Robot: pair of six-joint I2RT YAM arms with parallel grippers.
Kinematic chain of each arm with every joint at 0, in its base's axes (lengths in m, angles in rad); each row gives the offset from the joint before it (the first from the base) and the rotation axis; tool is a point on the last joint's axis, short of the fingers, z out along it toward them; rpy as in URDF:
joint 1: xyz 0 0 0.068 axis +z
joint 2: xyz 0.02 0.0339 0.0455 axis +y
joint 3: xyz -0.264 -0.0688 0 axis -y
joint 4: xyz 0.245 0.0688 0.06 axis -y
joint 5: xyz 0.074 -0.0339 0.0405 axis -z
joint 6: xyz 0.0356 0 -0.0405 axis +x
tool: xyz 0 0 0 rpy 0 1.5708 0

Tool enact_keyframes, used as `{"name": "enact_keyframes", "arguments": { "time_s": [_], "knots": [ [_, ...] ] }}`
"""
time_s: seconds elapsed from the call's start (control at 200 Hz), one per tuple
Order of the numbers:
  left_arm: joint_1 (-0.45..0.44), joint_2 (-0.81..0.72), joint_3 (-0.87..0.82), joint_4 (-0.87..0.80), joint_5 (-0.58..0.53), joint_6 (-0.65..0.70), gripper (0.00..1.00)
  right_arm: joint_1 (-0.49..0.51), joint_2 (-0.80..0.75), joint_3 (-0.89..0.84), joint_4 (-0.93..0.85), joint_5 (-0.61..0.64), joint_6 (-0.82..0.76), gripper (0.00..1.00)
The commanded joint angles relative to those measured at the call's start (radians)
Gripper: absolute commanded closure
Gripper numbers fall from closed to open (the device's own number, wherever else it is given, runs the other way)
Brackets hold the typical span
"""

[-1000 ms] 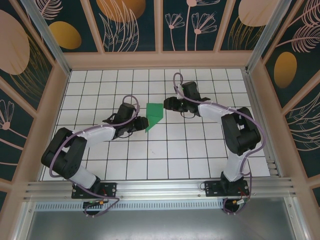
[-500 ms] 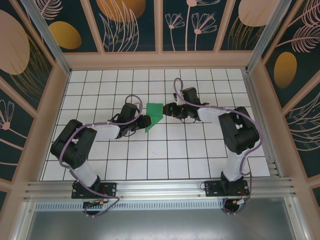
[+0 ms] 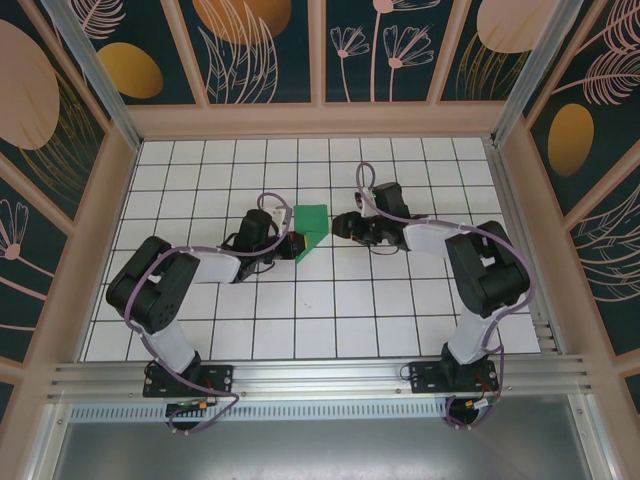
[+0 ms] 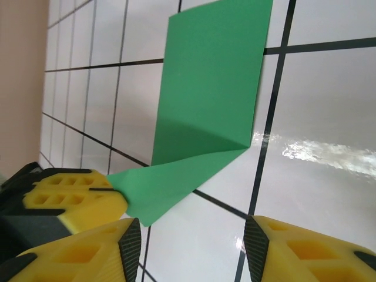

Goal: Fold a paper plane with a square sheet of paper (pick it up from the middle)
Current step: Third fold the triangle at the center of the table, then fourth fold the wing at the center of the table.

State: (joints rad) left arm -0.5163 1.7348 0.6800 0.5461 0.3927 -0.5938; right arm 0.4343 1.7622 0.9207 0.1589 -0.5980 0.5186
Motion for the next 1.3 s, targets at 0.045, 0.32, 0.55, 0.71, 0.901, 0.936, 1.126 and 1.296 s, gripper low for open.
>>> {"name": "enact_keyframes", "arguments": {
  "time_s": [0.045,0.32,0.55,0.71,0.901,0.936,1.126,1.296],
  "knots": [
    [0.009,-0.052,-0.031,0.115,0.082,-0.053,0.96,-0.025,-0.071,-0.070,0.148,-0.078,0.068,0.47],
    [0.025,-0.103,-0.103,0.263,0.173,-0.206,0.96,-0.033,-0.055,-0.132,0.324,-0.172,0.199,0.46],
    [0.035,-0.097,-0.122,0.316,0.194,-0.250,0.97,-0.029,-0.015,-0.133,0.373,-0.225,0.242,0.45],
    [0.038,-0.101,-0.123,0.321,0.194,-0.254,0.98,-0.026,0.020,-0.110,0.341,-0.230,0.228,0.45],
    [0.039,-0.100,-0.125,0.316,0.197,-0.251,0.98,-0.019,0.072,-0.086,0.348,-0.253,0.231,0.45],
    [0.039,-0.098,-0.126,0.316,0.199,-0.249,0.98,-0.016,0.078,-0.078,0.352,-0.256,0.230,0.45],
    [0.039,-0.095,-0.129,0.319,0.202,-0.250,0.98,-0.003,0.126,-0.035,0.374,-0.284,0.236,0.49],
    [0.041,-0.093,-0.136,0.322,0.211,-0.250,0.98,0.001,0.156,-0.022,0.414,-0.299,0.260,0.52]
  ]
}}
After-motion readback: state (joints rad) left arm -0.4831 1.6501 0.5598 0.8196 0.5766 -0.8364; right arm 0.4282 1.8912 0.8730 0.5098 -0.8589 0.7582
